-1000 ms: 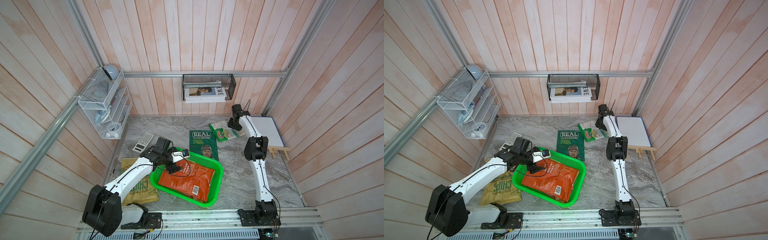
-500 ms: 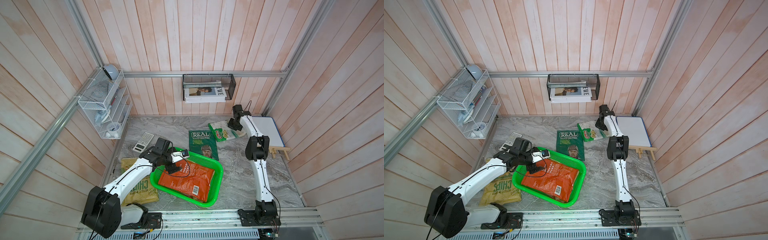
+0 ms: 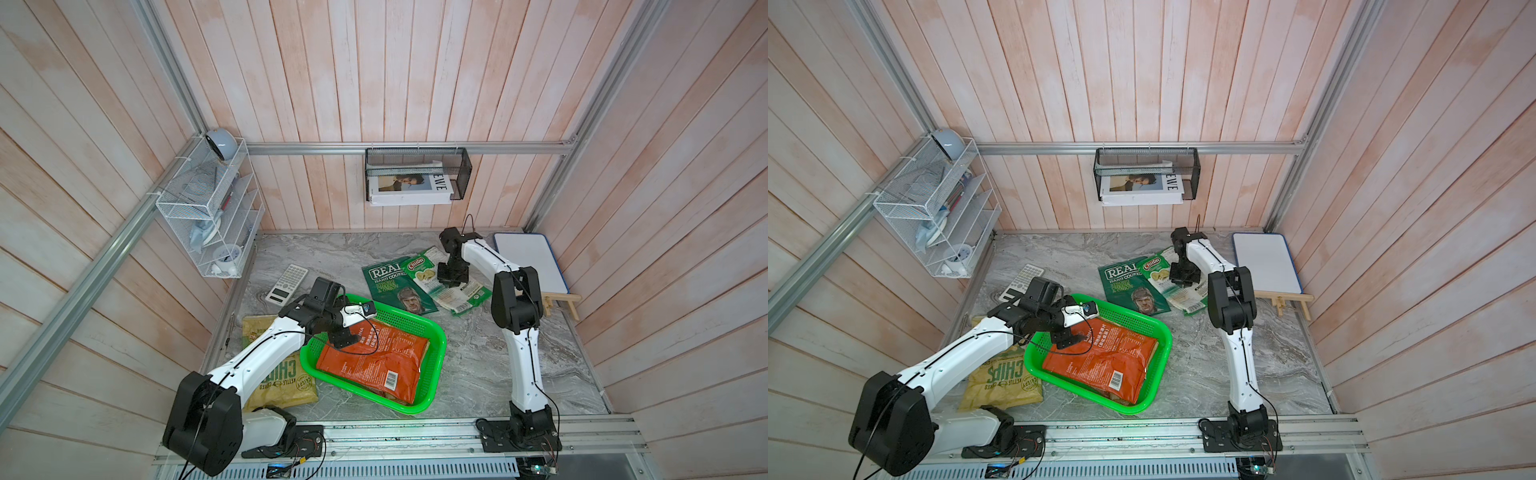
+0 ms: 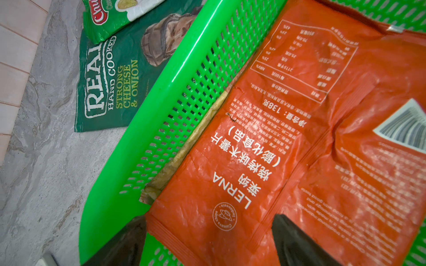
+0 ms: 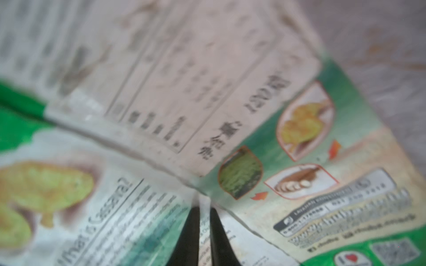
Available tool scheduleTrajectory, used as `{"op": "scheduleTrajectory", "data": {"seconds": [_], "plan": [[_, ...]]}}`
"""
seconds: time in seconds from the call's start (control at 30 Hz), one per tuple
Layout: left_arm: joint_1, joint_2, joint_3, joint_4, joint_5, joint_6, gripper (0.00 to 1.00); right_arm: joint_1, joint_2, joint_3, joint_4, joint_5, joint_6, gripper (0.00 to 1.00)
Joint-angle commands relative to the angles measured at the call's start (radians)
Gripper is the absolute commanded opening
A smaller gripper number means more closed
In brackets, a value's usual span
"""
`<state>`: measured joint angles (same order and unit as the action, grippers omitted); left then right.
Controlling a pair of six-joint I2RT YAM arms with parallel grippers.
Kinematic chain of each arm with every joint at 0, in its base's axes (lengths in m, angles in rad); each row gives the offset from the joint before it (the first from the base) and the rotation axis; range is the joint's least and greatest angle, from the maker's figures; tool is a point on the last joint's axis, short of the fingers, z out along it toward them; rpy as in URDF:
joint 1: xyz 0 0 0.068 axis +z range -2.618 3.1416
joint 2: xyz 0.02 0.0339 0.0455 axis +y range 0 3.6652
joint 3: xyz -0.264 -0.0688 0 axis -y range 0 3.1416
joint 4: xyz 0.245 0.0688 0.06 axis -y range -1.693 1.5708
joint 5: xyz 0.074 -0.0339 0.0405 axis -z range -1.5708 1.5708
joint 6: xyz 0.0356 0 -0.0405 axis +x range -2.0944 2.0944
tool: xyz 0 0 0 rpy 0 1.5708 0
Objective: Put the potato chips into the basket
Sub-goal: Adjust the potato chip at the center of the board.
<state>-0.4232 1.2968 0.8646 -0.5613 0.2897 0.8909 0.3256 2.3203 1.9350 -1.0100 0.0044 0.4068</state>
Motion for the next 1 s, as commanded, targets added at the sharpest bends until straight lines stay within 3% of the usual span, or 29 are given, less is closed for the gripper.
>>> {"op": "scheduleTrajectory", "data": {"seconds": [0.0,0.1,0.23,0.47,0.53,0.67,0.83,0.97], "plan": [[0.006,0.005,-0.011,0.0,-0.007,0.004,0.91,-0.004,-0.088,-0.034,0.027,-0.022,-0.091,0.21],[0.006,0.011,-0.001,-0.001,0.008,-0.01,0.91,-0.006,-0.104,-0.002,0.059,-0.046,-0.136,0.32],[0.006,0.018,0.01,0.001,0.016,-0.029,0.91,-0.005,-0.029,0.136,0.073,-0.135,-0.175,0.39],[0.009,0.012,0.006,0.007,-0.037,-0.045,0.91,-0.005,0.297,0.678,-0.103,-0.145,-0.257,0.45],[0.009,0.008,0.001,0.011,-0.052,-0.046,0.91,-0.005,0.373,0.755,-0.105,-0.158,-0.286,0.46],[0.011,0.002,-0.002,0.012,-0.07,-0.047,0.91,-0.004,0.391,0.711,-0.08,-0.153,-0.303,0.46],[0.012,0.008,-0.009,0.021,-0.073,-0.047,0.91,0.003,0.296,0.523,-0.048,-0.133,-0.298,0.46],[0.031,0.035,0.003,0.011,-0.052,-0.052,0.91,0.021,0.249,0.489,-0.103,-0.124,-0.292,0.46]]}}
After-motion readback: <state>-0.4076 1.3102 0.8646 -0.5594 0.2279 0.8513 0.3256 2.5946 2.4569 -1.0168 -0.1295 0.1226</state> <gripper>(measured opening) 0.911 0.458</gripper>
